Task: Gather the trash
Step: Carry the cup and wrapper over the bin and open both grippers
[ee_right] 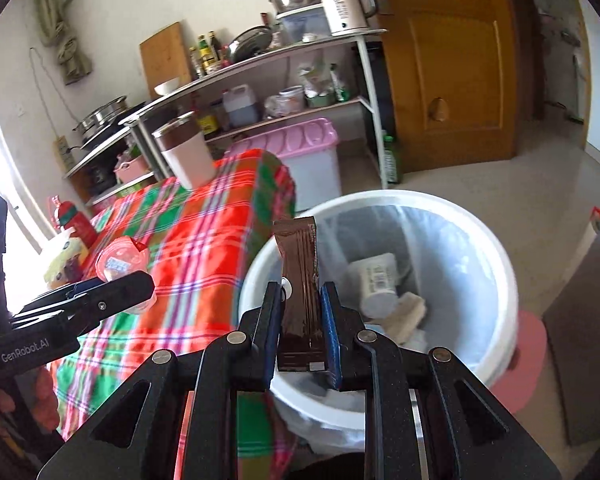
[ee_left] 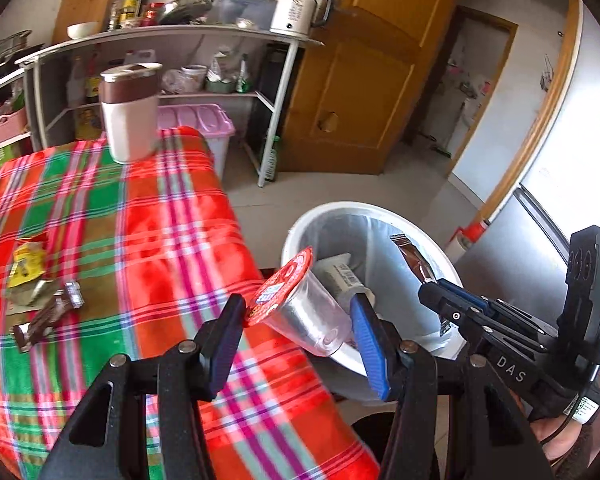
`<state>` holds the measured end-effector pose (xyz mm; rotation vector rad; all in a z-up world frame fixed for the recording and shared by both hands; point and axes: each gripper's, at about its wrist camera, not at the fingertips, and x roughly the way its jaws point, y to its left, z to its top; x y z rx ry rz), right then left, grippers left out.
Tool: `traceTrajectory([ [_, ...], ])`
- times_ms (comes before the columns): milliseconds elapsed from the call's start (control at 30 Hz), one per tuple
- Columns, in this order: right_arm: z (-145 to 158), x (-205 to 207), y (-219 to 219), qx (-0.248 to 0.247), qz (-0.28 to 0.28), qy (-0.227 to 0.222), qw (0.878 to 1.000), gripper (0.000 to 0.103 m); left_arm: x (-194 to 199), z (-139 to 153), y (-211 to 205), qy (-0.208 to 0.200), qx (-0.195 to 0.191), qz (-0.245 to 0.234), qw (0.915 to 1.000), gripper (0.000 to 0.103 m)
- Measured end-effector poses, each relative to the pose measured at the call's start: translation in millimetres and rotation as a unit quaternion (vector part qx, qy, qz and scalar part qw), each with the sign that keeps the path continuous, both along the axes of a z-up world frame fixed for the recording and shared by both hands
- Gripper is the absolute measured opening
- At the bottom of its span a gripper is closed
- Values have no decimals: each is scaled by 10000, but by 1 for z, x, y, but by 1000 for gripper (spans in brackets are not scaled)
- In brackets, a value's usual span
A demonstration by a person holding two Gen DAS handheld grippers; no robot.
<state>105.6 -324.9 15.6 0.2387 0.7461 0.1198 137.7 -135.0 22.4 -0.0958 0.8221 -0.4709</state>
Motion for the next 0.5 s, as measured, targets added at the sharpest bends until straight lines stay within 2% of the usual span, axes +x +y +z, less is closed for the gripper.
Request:
traceTrajectory([
  [500,-24,5,-49,-184,-504,412,9977,21,15,-19,-80,213,360,-607,9973,56],
])
